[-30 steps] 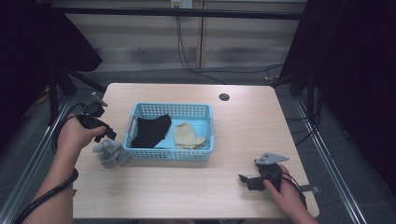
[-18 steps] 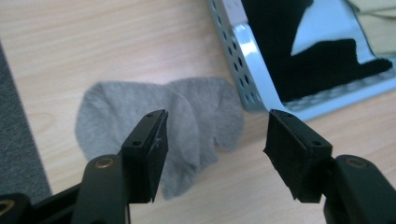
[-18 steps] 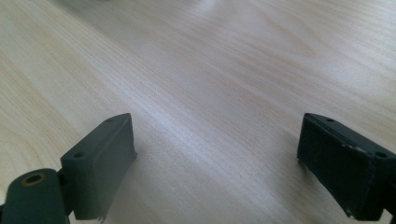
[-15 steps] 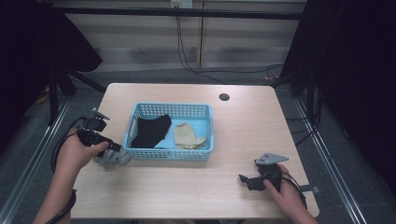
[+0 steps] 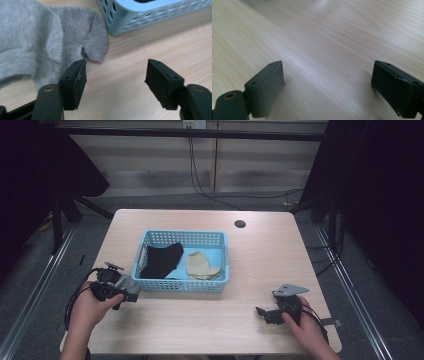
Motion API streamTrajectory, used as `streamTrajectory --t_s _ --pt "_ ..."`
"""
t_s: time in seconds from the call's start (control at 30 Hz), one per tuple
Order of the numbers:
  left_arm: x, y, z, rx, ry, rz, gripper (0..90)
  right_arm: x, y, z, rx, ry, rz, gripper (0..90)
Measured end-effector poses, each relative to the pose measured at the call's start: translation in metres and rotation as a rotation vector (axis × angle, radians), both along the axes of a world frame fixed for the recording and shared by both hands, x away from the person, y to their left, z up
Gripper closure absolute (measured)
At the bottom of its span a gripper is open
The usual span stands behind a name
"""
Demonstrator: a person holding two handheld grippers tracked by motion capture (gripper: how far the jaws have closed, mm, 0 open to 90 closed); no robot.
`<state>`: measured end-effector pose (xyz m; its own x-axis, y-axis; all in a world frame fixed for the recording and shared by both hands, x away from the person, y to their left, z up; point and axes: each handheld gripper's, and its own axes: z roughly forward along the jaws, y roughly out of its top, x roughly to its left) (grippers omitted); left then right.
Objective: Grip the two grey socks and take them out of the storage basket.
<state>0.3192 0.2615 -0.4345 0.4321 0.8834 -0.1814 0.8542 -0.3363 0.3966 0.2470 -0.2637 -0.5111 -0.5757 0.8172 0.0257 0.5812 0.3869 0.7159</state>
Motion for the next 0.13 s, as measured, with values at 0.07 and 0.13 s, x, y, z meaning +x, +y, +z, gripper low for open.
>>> streamTrajectory --t_s 0.07,0.13 --pt "-0.0002 0.0009 0.0017 -0.001 -0.008 0.004 32.4 -0.0001 0.0001 0.0000 0.000 0.001 -0.001 10.6" --pt "-0.0002 0.0035 0.0040 -0.005 -0.015 0.012 32.0 -0.0001 0.0001 0.0000 0.001 0.001 -0.001 10.6"
